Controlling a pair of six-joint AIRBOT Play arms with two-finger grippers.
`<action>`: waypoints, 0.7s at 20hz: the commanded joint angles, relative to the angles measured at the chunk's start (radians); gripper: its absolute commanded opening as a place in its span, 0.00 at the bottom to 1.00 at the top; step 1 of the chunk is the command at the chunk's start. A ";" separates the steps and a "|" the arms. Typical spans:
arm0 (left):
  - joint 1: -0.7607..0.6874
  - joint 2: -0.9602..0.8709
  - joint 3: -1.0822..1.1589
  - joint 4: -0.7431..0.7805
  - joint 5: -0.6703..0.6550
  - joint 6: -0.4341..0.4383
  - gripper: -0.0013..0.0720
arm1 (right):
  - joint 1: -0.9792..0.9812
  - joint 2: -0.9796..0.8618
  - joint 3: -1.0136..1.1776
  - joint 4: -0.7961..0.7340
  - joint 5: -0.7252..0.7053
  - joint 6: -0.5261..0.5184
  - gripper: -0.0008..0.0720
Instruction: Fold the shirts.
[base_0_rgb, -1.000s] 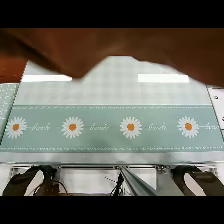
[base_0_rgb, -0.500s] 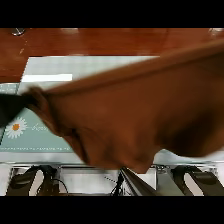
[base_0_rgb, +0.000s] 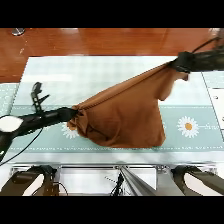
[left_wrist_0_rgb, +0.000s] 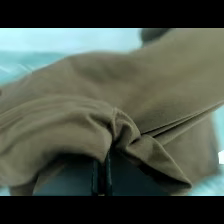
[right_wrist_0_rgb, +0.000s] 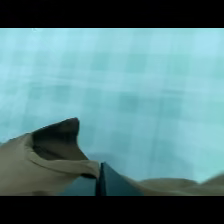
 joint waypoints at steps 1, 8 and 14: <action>-0.089 -0.225 0.064 -0.022 0.148 0.030 0.05 | 0.001 -0.209 0.033 0.169 -0.054 -0.016 0.06; 0.142 -0.331 0.344 0.232 -0.308 -0.087 0.98 | -0.183 -0.269 0.080 0.183 0.260 -0.076 0.86; 0.375 -0.211 0.154 0.177 -0.521 -0.077 0.98 | -0.402 0.020 -0.351 -0.002 0.210 -0.094 0.86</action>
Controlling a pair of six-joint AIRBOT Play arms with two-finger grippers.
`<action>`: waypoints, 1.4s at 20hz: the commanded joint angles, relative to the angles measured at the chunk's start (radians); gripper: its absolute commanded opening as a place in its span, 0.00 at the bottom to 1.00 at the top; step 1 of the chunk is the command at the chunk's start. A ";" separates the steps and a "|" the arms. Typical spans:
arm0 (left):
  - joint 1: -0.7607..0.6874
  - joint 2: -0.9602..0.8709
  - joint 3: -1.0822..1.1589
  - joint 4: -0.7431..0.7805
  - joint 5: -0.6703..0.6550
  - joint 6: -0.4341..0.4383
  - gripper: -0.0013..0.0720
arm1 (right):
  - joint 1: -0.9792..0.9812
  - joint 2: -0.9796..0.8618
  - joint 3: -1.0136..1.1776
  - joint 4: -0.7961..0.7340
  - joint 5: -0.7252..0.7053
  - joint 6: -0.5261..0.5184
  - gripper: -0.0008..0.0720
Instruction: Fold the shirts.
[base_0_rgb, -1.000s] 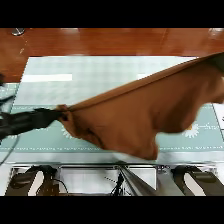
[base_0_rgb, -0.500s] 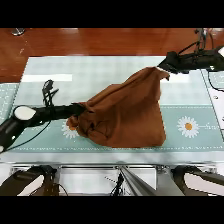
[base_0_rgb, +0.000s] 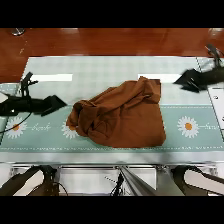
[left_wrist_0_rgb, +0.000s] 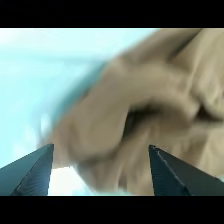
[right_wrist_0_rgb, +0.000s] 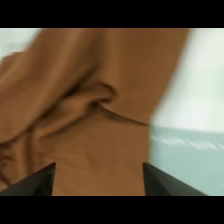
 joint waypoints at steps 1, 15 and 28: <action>0.047 0.037 -0.168 -0.077 -0.133 0.032 0.98 | -0.110 0.188 -0.325 0.014 -0.096 0.000 0.86; -0.458 0.016 -0.359 -0.389 0.476 0.180 0.07 | -0.113 0.463 -0.695 0.107 -0.149 -0.042 0.86; -0.346 0.013 -0.227 -0.390 0.266 0.228 0.05 | -0.084 0.319 -0.758 -0.077 -0.093 0.043 0.86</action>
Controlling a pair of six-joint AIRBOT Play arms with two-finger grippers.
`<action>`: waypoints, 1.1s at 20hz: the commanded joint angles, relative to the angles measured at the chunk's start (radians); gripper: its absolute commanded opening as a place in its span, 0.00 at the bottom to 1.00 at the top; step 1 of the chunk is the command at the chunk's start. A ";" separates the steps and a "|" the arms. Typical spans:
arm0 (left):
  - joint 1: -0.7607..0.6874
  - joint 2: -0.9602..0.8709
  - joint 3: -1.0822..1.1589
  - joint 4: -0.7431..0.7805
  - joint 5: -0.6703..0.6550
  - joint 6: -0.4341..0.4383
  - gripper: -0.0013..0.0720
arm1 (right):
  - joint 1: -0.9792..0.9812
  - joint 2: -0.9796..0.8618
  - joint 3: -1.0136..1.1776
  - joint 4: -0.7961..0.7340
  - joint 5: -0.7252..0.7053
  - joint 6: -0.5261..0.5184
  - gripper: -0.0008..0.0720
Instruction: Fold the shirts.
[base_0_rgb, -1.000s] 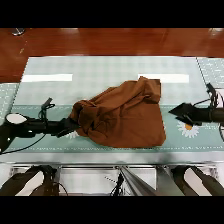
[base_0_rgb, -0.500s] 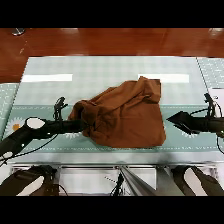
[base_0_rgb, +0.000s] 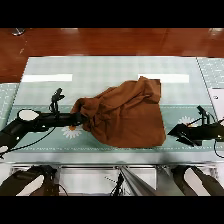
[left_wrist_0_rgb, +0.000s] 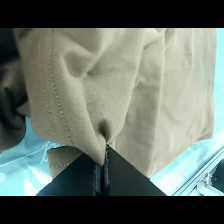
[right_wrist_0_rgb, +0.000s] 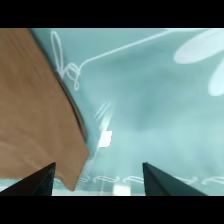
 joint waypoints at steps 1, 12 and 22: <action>0.006 -0.001 0.012 -0.002 -0.016 0.002 0.05 | 0.058 -0.082 -0.016 0.069 -0.027 -0.034 0.86; 0.019 0.007 0.061 -0.009 -0.066 -0.035 0.05 | 0.370 -0.272 0.145 0.320 -0.164 -0.121 0.06; 0.220 0.077 1.165 0.054 -0.224 -0.135 0.04 | 0.371 -0.180 1.633 0.111 0.046 0.080 0.06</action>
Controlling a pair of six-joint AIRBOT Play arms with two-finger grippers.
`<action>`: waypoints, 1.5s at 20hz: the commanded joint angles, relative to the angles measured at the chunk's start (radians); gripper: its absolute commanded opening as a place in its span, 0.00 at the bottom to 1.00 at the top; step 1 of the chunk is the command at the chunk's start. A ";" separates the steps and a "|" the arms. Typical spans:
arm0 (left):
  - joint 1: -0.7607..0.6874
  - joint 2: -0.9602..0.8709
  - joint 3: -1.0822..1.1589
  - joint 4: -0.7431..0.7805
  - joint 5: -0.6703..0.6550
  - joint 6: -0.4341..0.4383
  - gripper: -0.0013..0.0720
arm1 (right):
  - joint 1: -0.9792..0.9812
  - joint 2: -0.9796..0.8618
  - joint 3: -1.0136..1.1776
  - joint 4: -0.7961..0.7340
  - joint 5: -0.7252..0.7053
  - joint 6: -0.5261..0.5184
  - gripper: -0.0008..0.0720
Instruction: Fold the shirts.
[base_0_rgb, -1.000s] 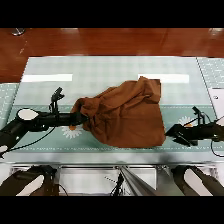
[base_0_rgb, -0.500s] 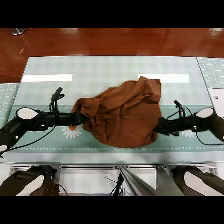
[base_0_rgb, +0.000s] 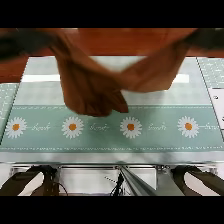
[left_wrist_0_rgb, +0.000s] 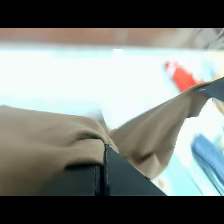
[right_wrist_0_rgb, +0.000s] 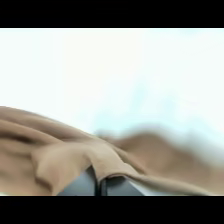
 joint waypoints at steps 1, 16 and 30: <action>0.053 0.018 0.377 0.134 -0.056 -0.110 0.04 | 0.002 0.060 0.463 -0.101 0.043 0.060 0.06; 0.061 0.368 0.671 0.596 -0.211 -0.290 0.05 | 0.002 0.452 0.466 -0.278 0.211 0.078 0.06; 0.016 -0.103 0.078 0.443 -0.126 -0.269 0.05 | 0.002 0.234 -0.338 -0.284 -0.093 -0.007 0.06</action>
